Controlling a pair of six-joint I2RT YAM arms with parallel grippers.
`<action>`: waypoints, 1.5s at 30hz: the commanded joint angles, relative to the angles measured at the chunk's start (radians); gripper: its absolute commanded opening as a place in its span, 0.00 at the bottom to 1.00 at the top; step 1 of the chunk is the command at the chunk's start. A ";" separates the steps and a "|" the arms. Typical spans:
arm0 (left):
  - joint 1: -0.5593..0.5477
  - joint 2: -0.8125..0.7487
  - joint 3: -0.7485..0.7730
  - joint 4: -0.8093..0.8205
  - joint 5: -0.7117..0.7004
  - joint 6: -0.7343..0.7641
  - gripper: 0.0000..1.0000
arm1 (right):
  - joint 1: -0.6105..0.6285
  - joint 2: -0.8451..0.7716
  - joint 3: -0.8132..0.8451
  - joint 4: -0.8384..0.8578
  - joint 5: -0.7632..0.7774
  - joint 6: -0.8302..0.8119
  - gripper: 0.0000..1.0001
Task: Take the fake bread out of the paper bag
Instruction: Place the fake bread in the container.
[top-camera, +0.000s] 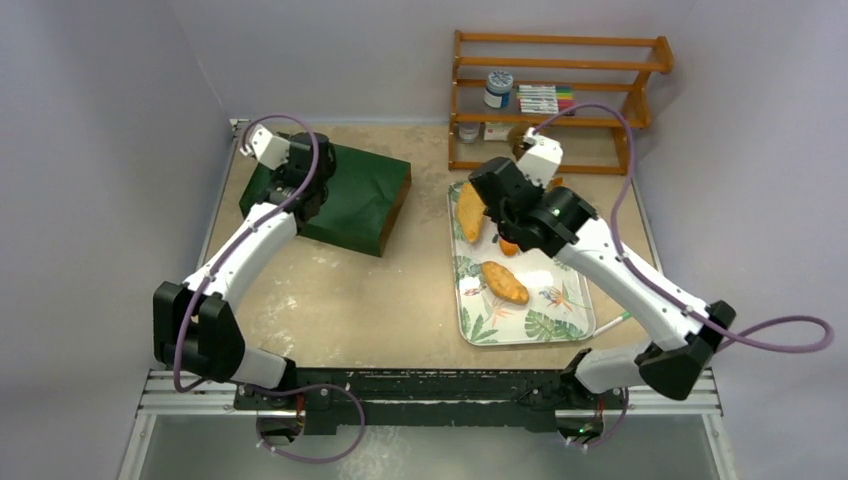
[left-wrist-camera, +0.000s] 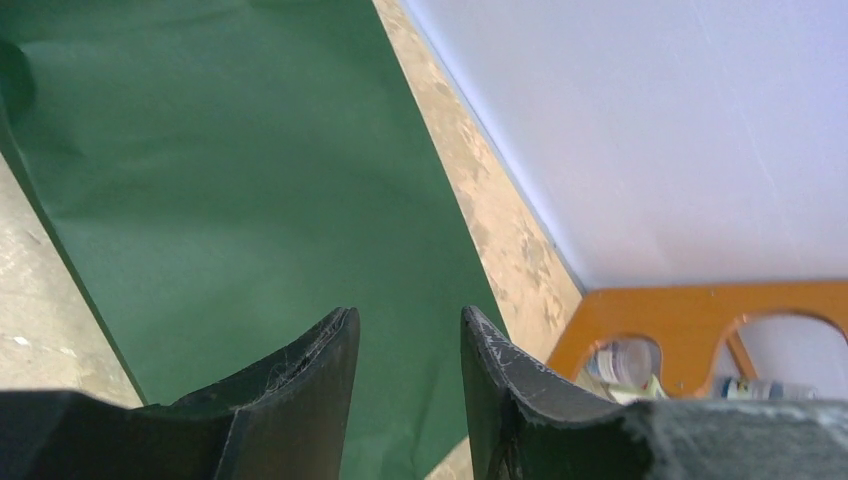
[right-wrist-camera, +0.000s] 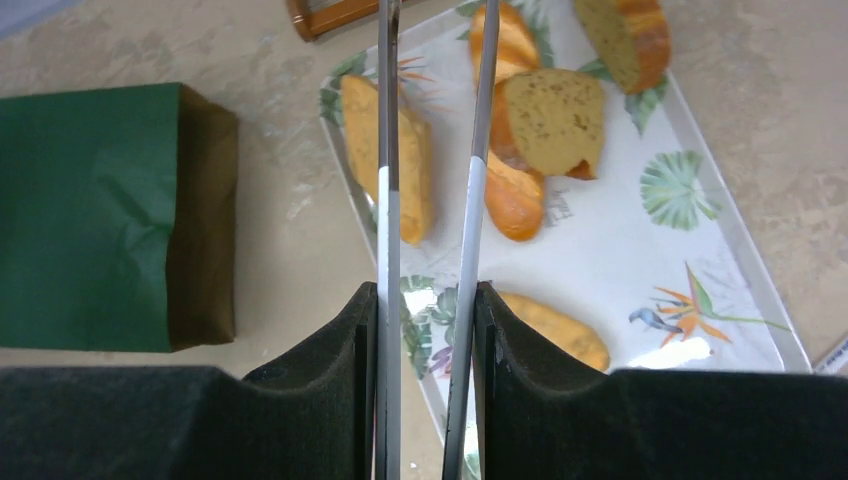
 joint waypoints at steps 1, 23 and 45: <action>-0.079 -0.057 0.043 -0.009 -0.043 0.056 0.41 | -0.017 -0.110 -0.050 -0.098 0.048 0.149 0.00; -0.271 -0.141 0.007 -0.045 -0.054 0.198 0.41 | 0.032 -0.355 -0.618 -0.160 -0.205 0.628 0.01; -0.272 -0.154 -0.014 -0.043 -0.072 0.211 0.41 | 0.032 -0.459 -0.766 -0.056 -0.331 0.666 0.44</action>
